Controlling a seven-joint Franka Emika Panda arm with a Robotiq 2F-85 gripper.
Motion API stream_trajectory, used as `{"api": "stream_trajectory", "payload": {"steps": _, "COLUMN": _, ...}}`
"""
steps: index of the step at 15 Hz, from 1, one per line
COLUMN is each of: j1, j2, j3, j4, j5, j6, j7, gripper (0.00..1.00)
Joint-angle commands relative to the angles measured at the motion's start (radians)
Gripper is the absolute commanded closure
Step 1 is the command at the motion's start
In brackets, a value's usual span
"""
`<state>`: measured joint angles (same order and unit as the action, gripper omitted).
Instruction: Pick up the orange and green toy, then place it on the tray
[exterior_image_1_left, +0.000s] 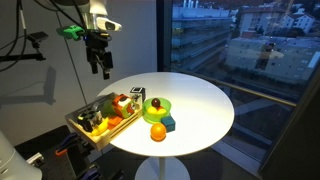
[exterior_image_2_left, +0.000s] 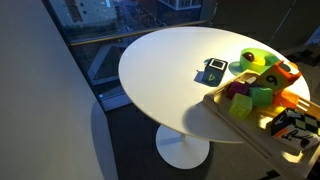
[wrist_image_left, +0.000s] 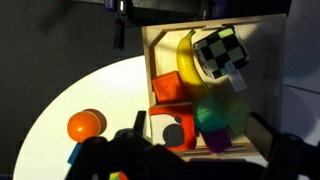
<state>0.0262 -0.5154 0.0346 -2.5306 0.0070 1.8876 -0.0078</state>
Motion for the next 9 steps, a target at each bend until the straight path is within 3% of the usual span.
{"api": "stream_trajectory", "payload": {"steps": 1, "j1": -0.005, "j2": -0.082, "j3": -0.019, "j4": -0.002, "j5": -0.005, "j6": -0.029, "j7": -0.011, "gripper": 0.00}}
{"api": "stream_trajectory", "payload": {"steps": 9, "j1": -0.002, "j2": -0.099, "j3": -0.025, "j4": -0.005, "j5": 0.001, "j6": -0.011, "j7": -0.001, "gripper": 0.00}}
